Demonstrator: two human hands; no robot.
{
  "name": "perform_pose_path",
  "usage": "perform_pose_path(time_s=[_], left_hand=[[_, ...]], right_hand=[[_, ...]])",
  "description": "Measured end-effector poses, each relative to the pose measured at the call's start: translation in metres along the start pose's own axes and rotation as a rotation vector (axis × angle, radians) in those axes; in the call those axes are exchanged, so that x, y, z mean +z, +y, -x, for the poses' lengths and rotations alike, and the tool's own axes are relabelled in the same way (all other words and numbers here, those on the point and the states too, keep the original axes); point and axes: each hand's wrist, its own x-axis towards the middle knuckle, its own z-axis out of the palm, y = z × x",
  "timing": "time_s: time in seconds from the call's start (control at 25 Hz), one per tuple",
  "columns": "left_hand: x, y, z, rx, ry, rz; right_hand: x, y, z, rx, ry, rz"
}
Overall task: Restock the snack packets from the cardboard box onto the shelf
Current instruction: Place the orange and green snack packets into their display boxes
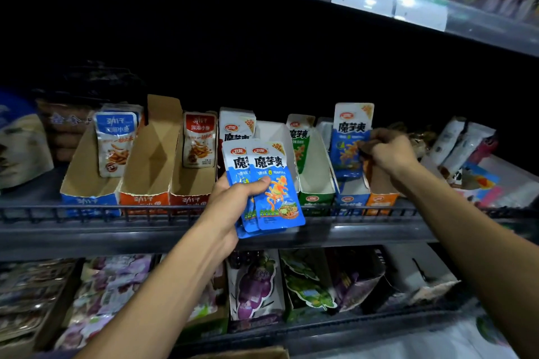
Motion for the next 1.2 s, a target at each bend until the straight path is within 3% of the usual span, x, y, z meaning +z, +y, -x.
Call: perform_pose_path(time_s=[0.16, 0.36, 0.48, 0.64, 0.76, 0.84, 0.88, 1.0, 1.08, 1.2], left_hand=[[-0.001, -0.001, -0.003, -0.006, -0.006, -0.021], [-0.002, -0.002, -0.005, -0.006, -0.014, -0.031], [-0.002, -0.002, -0.005, 0.004, -0.008, -0.033], [0.001, -0.003, -0.004, 0.011, -0.018, -0.013], [0.003, -0.003, -0.004, 0.035, -0.032, 0.013], [0.007, -0.005, -0.003, 0.065, -0.039, 0.007], [0.008, -0.007, -0.003, 0.081, -0.041, 0.004], [0.014, -0.012, 0.001, 0.121, -0.08, -0.03], [0.016, -0.014, 0.004, 0.116, -0.128, -0.038], [0.013, -0.01, 0.005, 0.073, -0.123, 0.013]], right_hand=[[0.011, 0.005, 0.001, -0.003, 0.006, 0.052], [0.013, 0.031, 0.011, -0.171, 0.065, 0.57], [0.026, 0.036, 0.018, -0.209, 0.178, 0.668], [0.026, 0.034, 0.023, 0.01, 0.233, 0.541], [0.02, 0.015, 0.038, -0.225, 0.283, 0.464], [0.025, -0.007, 0.06, -0.385, 0.141, 0.301], [0.03, -0.021, 0.073, -0.382, -0.013, 0.198], [0.045, -0.048, 0.096, -0.087, -0.468, -0.18], [0.049, -0.05, 0.095, 0.035, -0.514, -0.274], [0.039, -0.045, 0.08, 0.096, -0.365, -0.28]])
